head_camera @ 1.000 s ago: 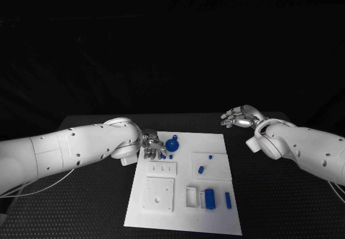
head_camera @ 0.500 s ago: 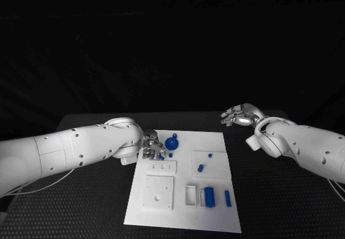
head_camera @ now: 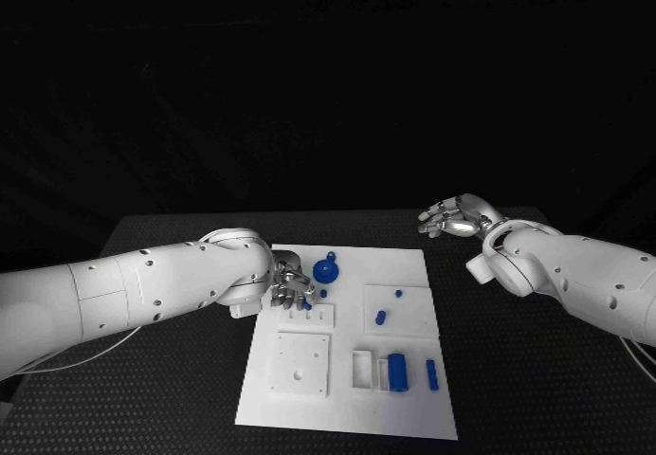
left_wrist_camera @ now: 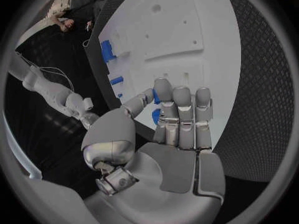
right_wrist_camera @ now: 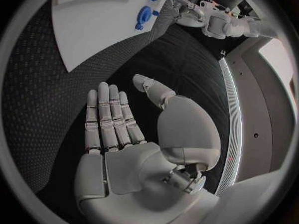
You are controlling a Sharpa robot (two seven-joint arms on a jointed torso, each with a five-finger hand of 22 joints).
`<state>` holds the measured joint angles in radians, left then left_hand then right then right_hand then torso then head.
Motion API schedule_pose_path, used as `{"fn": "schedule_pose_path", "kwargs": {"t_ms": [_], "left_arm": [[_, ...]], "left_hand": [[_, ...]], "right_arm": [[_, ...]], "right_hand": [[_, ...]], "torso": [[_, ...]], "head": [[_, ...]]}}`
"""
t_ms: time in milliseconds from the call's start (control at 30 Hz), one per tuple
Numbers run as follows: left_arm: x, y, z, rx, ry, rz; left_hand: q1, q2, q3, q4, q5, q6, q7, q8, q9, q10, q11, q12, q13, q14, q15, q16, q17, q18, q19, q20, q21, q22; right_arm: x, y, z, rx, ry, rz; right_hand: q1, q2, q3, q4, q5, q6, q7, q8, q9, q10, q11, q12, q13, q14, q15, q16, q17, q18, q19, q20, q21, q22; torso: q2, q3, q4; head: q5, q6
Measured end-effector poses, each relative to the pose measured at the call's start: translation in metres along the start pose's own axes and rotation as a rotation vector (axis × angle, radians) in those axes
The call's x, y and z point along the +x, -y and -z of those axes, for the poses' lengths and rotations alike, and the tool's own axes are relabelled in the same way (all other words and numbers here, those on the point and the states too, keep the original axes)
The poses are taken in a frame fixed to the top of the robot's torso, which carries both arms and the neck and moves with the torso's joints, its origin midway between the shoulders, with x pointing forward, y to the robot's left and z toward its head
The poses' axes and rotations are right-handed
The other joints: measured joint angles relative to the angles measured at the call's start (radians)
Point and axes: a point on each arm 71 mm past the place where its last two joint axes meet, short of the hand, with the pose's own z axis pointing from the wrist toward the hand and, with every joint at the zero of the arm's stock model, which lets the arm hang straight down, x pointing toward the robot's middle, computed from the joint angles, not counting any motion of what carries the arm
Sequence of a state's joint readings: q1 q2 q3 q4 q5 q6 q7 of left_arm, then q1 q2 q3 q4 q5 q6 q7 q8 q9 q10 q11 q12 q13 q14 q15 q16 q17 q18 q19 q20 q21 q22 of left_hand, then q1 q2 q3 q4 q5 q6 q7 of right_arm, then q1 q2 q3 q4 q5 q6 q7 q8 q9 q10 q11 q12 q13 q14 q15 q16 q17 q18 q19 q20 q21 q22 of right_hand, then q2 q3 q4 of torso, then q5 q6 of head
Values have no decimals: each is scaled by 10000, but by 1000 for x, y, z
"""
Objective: Assemble the parts on the task board
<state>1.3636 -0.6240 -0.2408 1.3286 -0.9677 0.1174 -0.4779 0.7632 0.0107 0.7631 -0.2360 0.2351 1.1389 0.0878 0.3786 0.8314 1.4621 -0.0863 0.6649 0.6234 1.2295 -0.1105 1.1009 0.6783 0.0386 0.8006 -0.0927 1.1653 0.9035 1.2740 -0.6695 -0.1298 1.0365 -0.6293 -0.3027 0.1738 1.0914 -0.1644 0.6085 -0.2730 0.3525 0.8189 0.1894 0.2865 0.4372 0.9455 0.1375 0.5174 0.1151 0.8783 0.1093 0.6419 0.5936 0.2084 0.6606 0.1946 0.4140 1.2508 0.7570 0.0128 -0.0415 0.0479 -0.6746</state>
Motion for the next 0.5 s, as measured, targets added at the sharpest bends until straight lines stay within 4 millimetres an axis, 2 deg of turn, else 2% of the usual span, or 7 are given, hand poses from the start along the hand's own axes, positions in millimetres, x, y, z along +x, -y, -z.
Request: {"fn": "schedule_pose_path", "kwargs": {"t_ms": [67,133,200,500], "left_arm": [[1,0,0,5,-6,-46],[2,1,0,12,-13,-91],[3,1,0,19,-22,-120],[11,0,-3,-12,-34,-347]], "left_hand": [[-77,77,2,-4,0,0,0,20,1,0,0,45,-1,0,0,27,-19,0,0,0,41,21],[-378,378,4,-182,47,0,0,106,24,-1,1,182,-1,0,0,160,-92,-1,0,0,41,76],[-546,547,46,-295,87,0,0,137,59,-2,2,237,-7,-23,-22,221,-144,-1,0,0,41,106],[-722,721,34,-327,97,1,1,137,55,-16,16,275,-29,-42,-35,266,-199,-1,0,0,40,129]], "right_arm": [[0,0,0,0,0,0],[0,0,0,3,1,1],[0,0,0,5,3,1],[0,0,0,-2,-18,-4]], "right_hand": [[0,0,0,0,39,0,0,0,0,0,0,0,0,0,0,0,0,0,0,0,0,4],[0,0,0,0,39,0,0,0,0,0,0,0,-11,0,0,0,-4,0,0,0,-24,4],[0,0,0,0,39,0,0,0,1,0,0,0,-10,0,0,0,-12,0,0,0,-39,5],[0,0,-27,27,39,1,-1,0,-12,3,4,1,-24,-35,33,0,-20,0,0,-1,-39,24]], "torso": [[0,1,0],[1,1,1],[1,1,2],[0,1,2]], "head": [[-2,-14],[-4,-30],[-7,-35],[-2,-58]]}}
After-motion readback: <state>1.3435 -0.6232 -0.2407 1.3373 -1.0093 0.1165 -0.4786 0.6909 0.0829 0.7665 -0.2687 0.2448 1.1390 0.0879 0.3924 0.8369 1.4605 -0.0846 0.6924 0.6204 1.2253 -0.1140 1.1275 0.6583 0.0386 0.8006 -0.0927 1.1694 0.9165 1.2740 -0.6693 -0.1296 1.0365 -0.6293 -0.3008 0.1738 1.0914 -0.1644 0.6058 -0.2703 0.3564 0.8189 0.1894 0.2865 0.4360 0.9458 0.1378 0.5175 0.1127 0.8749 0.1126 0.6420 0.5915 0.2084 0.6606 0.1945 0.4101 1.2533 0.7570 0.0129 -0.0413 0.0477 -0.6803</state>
